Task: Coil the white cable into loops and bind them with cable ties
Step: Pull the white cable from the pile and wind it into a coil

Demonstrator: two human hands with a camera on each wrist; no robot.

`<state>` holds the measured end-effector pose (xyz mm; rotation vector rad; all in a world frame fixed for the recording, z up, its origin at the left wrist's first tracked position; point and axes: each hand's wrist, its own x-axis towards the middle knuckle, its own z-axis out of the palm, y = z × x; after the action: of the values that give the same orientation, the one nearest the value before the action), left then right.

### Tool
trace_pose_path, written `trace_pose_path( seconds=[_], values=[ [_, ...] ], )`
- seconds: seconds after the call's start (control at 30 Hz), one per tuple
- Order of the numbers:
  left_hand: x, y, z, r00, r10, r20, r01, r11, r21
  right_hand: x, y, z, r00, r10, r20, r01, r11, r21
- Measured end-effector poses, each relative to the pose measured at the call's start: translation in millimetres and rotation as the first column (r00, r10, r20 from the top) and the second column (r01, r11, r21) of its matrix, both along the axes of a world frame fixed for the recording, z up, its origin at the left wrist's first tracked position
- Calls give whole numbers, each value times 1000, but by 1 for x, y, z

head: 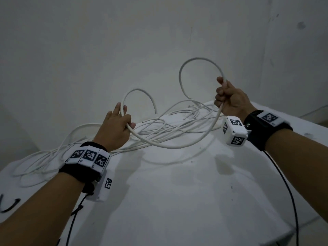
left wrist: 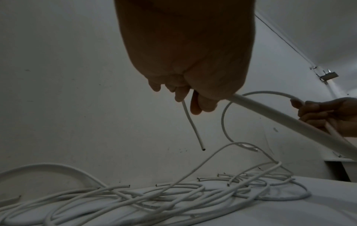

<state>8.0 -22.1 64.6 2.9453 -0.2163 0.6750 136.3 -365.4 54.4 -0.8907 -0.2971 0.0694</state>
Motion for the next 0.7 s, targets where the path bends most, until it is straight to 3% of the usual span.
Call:
trace_pose_path(
  seconds=[0.07, 0.13, 0.23, 0.4, 0.53, 0.7],
  values=[
    [0, -5, -1, 1000, 2, -13, -2, 1000, 19, -4, 2, 0, 997, 65, -30, -70, 971, -227],
    [-1, -11, -1, 1000, -14, -25, 15, 999, 30, -9, 8, -2, 994, 64, -92, -101, 876, -472],
    [-3, -15, 0, 999, -26, -39, 28, 998, 55, -14, 20, -3, 994, 59, -94, -103, 800, -591],
    [-13, -6, -1, 995, 27, -94, -19, 996, 89, -16, 37, -3, 992, 61, -108, -109, 848, -519],
    [-18, 8, 0, 991, 81, -108, -69, 992, 109, -11, 46, -2, 998, 38, -48, -51, 958, -283],
    [-22, 14, 5, 989, 135, -57, -131, 989, 74, -10, 42, 7, 997, 27, -73, -41, 979, -200]
  ],
)
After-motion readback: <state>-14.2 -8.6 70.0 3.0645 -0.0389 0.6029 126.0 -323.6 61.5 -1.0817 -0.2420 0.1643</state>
